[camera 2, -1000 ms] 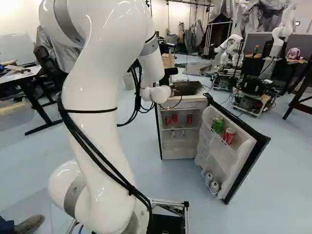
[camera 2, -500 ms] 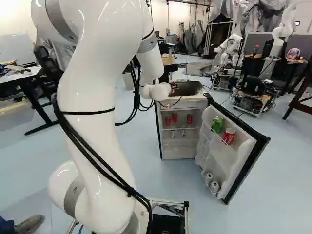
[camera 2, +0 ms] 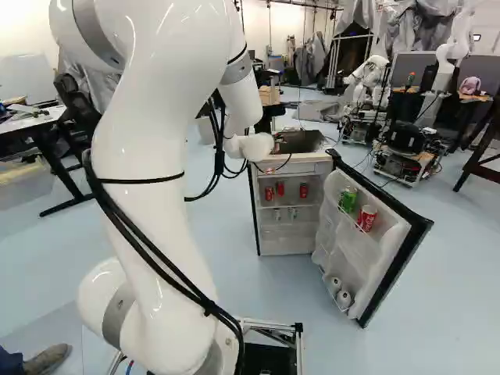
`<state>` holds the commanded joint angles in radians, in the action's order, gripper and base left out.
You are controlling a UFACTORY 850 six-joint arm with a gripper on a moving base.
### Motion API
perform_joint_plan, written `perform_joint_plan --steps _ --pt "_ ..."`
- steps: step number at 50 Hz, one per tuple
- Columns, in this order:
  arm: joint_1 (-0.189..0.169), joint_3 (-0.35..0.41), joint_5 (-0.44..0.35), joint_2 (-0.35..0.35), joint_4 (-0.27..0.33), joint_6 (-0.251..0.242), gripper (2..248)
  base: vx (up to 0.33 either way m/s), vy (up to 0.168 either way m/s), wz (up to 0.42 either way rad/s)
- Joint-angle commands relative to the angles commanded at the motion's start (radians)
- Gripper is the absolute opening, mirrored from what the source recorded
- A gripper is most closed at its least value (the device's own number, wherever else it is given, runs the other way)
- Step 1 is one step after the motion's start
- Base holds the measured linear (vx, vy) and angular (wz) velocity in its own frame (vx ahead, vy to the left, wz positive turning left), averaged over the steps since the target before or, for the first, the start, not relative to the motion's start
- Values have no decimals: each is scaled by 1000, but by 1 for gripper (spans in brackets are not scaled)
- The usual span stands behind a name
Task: Grab a drink from the fridge
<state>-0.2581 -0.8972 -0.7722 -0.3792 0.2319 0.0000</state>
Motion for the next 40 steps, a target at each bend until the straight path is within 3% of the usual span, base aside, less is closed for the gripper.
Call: perform_joint_plan --steps 33,34,38,39,40 --pt "0 0 25 0 0 0 91 0 0 0" --pt "0 0 25 0 0 0 116 0 0 0" --pt "0 0 25 0 0 0 116 0 0 0" --pt "0 0 25 0 0 0 149 0 0 0" --pt "0 0 25 0 0 0 149 0 0 0"
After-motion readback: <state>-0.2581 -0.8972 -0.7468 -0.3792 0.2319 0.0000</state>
